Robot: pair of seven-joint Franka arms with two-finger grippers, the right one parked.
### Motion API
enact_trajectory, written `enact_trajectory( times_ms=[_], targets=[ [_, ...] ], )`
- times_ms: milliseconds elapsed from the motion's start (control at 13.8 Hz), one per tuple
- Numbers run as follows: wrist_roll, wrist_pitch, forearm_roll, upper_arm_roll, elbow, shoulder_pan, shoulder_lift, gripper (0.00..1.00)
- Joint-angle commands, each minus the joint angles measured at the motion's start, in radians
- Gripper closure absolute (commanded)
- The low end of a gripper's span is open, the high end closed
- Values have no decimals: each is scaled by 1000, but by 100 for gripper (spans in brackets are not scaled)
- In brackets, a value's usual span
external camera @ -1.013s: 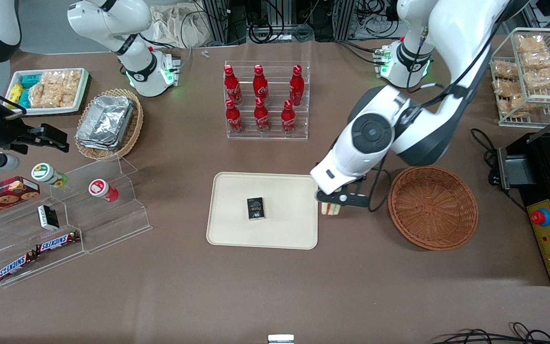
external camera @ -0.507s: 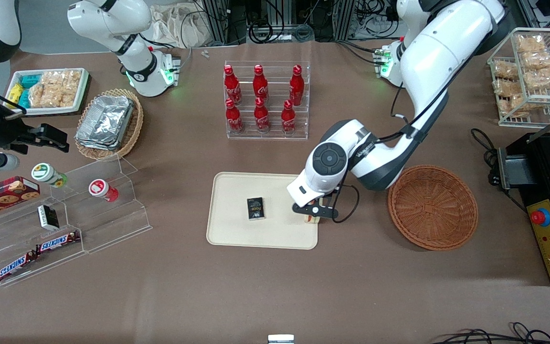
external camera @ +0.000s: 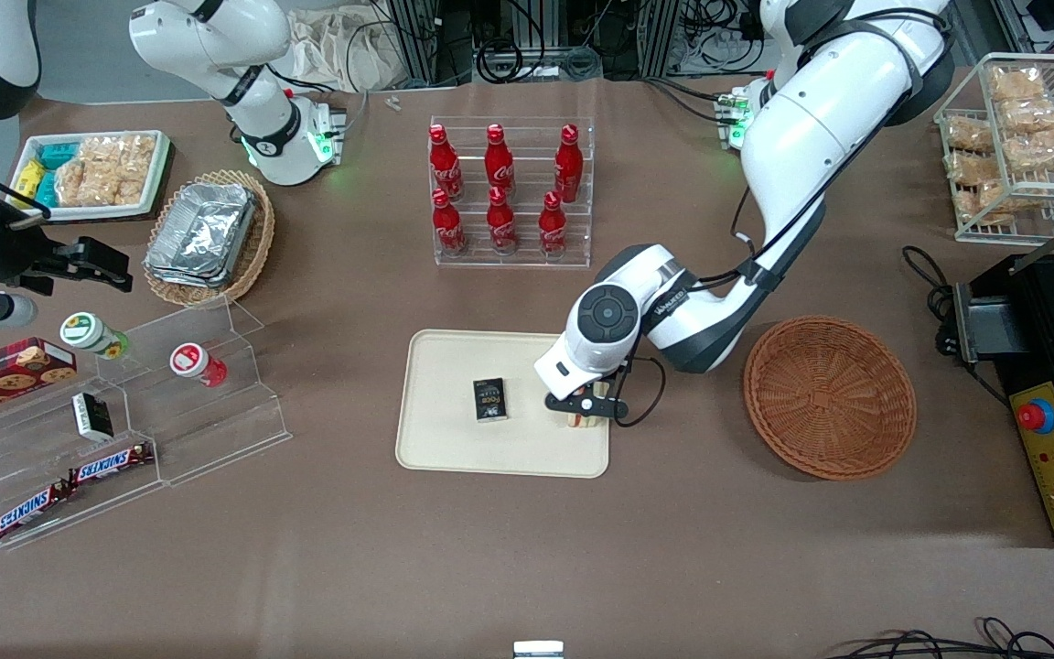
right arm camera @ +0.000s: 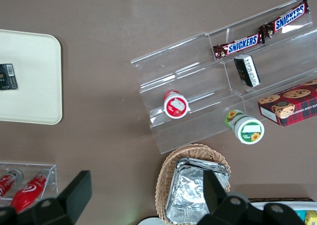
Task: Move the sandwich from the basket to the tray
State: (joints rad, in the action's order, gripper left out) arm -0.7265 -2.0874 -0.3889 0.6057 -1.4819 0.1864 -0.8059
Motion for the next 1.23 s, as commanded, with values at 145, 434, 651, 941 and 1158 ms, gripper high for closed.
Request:
enact_trajectory(
  times_ms=[145, 434, 651, 941, 1158],
  targets=[
    [-74, 13, -19, -7, 29, 13, 11, 1],
    [-59, 200, 40, -4, 51, -21, 152, 1],
    [56, 350, 74, -1, 46, -99, 299, 1],
    [344, 528, 232, -1, 48, -279, 476, 1],
    [517, 634, 288, -3, 52, -410, 547, 1]
  ],
)
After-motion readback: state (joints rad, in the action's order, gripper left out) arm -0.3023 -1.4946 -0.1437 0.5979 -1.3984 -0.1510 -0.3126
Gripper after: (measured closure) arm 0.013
